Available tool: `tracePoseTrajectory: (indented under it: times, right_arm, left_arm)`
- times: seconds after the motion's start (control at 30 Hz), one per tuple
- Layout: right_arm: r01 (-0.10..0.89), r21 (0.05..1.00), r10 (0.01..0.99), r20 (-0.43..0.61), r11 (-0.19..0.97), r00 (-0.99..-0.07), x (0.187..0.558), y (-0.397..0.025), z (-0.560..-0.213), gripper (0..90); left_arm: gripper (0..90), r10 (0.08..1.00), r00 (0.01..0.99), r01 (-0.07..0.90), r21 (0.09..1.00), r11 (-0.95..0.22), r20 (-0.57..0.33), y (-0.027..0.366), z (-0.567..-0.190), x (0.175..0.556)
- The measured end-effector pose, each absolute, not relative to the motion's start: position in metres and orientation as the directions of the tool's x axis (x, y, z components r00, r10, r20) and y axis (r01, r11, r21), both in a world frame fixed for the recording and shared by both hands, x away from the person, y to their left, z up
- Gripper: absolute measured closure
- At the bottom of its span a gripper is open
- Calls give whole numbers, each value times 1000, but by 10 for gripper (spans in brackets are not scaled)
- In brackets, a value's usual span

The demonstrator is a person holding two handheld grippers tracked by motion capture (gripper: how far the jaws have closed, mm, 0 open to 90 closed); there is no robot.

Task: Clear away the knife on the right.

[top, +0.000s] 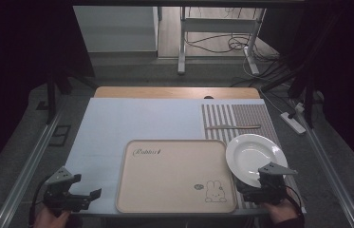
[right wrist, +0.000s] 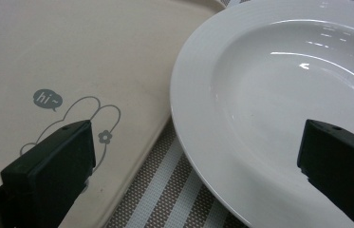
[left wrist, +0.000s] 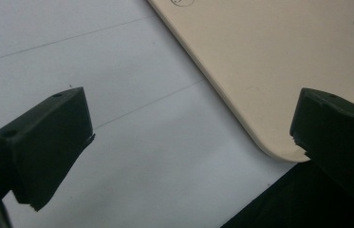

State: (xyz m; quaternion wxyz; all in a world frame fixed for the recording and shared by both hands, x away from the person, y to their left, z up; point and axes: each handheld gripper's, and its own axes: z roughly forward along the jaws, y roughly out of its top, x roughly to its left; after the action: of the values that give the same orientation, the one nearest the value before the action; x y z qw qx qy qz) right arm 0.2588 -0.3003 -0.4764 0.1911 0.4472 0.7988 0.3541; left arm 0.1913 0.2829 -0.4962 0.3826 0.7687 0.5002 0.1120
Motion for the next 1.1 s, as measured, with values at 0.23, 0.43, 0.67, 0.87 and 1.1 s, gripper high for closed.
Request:
tracePoseTrajectory:
  times: [0.23, 0.43, 0.67, 0.87, 1.1]
  right_arm:
    - [572, 741, 845, 11, 352, -534, 260, -299, -476, 0]
    - [561, 745, 838, 4, 361, -545, 262, -296, -476, 0]
    - [553, 755, 837, 10, 353, -547, 265, -295, -474, 0]
    - [536, 762, 827, 2, 363, -562, 269, -291, -475, 0]
    - [525, 770, 827, -7, 363, -562, 272, -289, -475, 0]
  left_arm:
    - [3, 854, 474, 683, 701, -204, -214, 283, -496, 191]
    - [3, 854, 474, 684, 701, -202, -216, 284, -496, 191]
    - [4, 853, 474, 684, 701, -200, -218, 284, -496, 191]
    - [4, 853, 473, 684, 701, -200, -218, 284, -496, 192]
    - [4, 853, 473, 685, 701, -200, -220, 284, -496, 192]
